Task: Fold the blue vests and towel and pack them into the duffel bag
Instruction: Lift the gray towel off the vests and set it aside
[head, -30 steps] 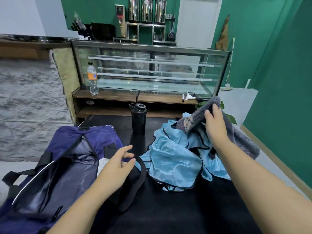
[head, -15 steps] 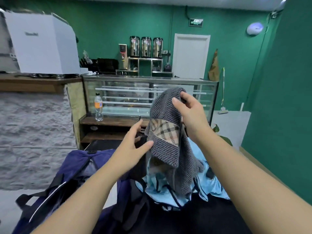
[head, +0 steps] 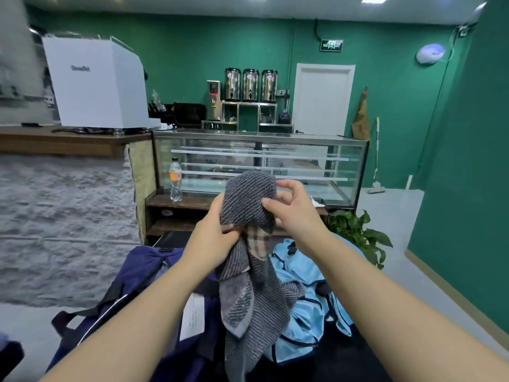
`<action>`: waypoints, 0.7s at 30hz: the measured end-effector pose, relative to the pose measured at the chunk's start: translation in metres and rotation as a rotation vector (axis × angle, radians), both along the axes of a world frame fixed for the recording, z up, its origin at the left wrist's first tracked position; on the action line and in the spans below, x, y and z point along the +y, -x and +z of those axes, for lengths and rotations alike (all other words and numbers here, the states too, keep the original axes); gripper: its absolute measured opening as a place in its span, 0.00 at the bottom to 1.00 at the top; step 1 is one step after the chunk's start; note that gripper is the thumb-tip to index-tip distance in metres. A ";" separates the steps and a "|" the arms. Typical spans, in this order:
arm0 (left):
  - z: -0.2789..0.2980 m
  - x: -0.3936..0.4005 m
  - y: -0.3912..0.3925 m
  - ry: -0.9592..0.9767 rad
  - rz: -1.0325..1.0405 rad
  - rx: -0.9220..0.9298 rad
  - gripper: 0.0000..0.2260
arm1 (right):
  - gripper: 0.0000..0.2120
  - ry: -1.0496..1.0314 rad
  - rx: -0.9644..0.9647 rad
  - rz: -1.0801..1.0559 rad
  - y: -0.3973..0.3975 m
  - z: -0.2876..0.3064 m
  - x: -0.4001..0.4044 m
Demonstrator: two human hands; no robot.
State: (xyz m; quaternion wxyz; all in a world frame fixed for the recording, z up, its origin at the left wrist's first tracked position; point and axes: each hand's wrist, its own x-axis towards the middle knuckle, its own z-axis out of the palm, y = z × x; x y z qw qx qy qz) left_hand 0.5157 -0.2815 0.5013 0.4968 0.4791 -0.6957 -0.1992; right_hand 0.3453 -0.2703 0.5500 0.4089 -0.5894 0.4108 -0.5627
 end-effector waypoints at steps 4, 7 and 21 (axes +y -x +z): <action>0.008 -0.016 -0.009 0.101 0.059 -0.107 0.33 | 0.20 -0.098 0.091 -0.024 0.013 -0.023 -0.010; 0.015 -0.040 -0.014 0.128 0.130 -0.123 0.32 | 0.16 -0.167 0.085 -0.064 0.021 -0.043 -0.022; 0.017 -0.166 -0.010 0.216 0.306 -0.125 0.35 | 0.07 -0.314 0.130 -0.132 0.057 -0.123 -0.096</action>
